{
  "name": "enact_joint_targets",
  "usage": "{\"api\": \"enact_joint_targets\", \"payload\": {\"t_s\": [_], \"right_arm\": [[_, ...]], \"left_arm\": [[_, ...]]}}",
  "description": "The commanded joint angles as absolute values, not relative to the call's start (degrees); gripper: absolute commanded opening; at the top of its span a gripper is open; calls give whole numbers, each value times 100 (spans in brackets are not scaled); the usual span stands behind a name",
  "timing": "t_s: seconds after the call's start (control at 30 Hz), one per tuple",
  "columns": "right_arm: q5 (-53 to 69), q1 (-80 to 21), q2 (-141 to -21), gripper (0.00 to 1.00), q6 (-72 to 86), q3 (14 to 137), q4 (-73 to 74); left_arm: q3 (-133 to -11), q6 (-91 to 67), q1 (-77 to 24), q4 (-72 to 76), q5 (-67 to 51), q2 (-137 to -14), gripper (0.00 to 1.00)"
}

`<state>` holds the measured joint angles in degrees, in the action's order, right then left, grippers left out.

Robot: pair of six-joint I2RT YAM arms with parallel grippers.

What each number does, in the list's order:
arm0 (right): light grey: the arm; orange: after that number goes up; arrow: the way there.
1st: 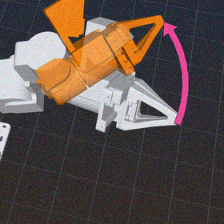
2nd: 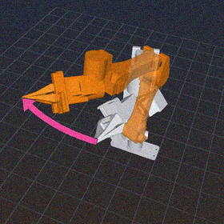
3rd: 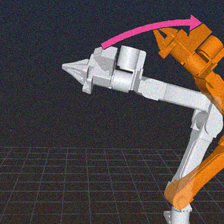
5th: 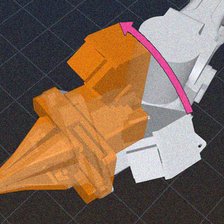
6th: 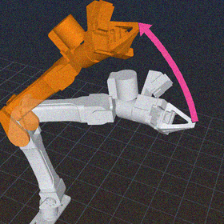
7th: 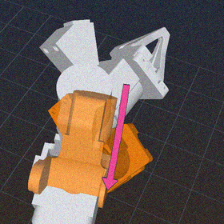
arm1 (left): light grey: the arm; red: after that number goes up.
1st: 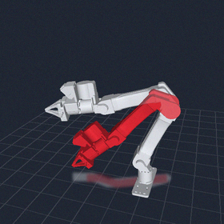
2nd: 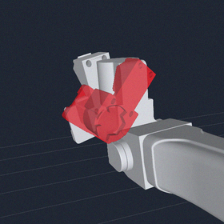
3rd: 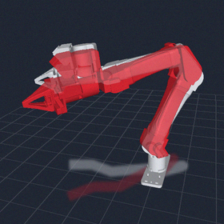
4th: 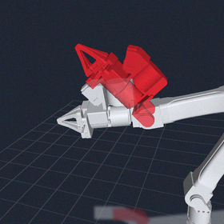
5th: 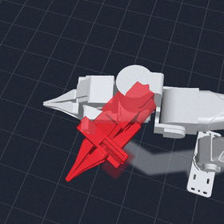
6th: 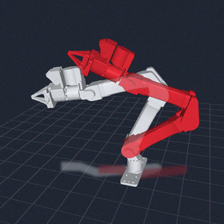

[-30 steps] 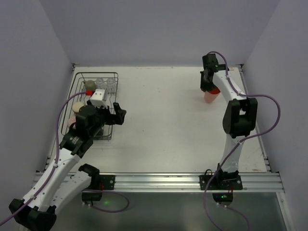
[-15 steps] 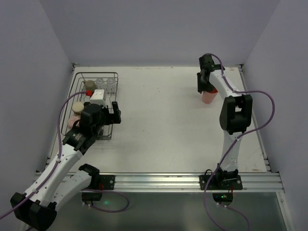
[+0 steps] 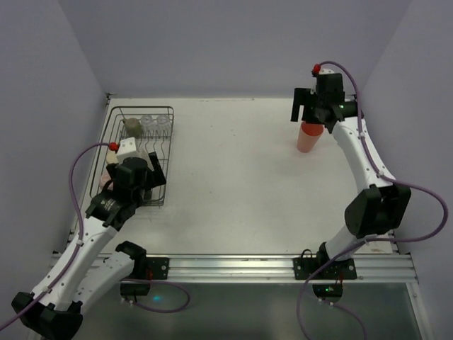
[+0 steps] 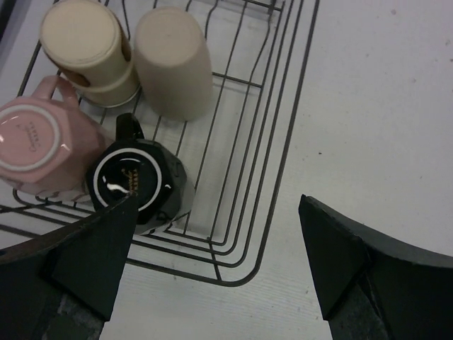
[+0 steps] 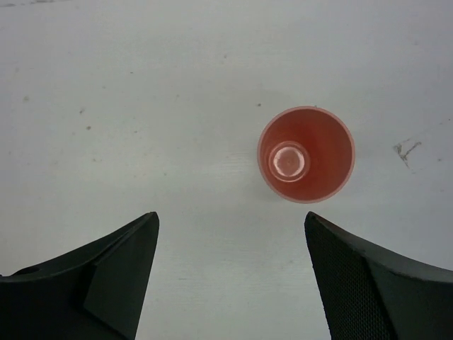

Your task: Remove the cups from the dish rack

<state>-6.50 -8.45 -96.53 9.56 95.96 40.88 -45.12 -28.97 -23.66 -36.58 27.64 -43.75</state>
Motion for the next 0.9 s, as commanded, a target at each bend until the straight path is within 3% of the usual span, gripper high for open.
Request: {"api": "enact_joint_targets", "payload": {"t_s": [0.0, 0.2, 0.5, 0.87], "right_arm": [[-62, -958, -9045, 86, 1142, 9019, 3490], [614, -1125, -8253, 87, 1239, 8271, 2874], [914, -1274, -8130, 87, 1213, 8156, 2795], [756, -1670, -8279, 86, 1099, 8235, 2830]], "left_arm": [[-4492, -3673, -2338, -4208, 3813, -4122, 100], [-4509, -4271, -2111, -4641, 4297, -4157, 93], [-4009, -3797, -959, -3702, 3288, -4956, 95], [-3841, -3621, -940, -3068, 2875, -5651, 96]]}}
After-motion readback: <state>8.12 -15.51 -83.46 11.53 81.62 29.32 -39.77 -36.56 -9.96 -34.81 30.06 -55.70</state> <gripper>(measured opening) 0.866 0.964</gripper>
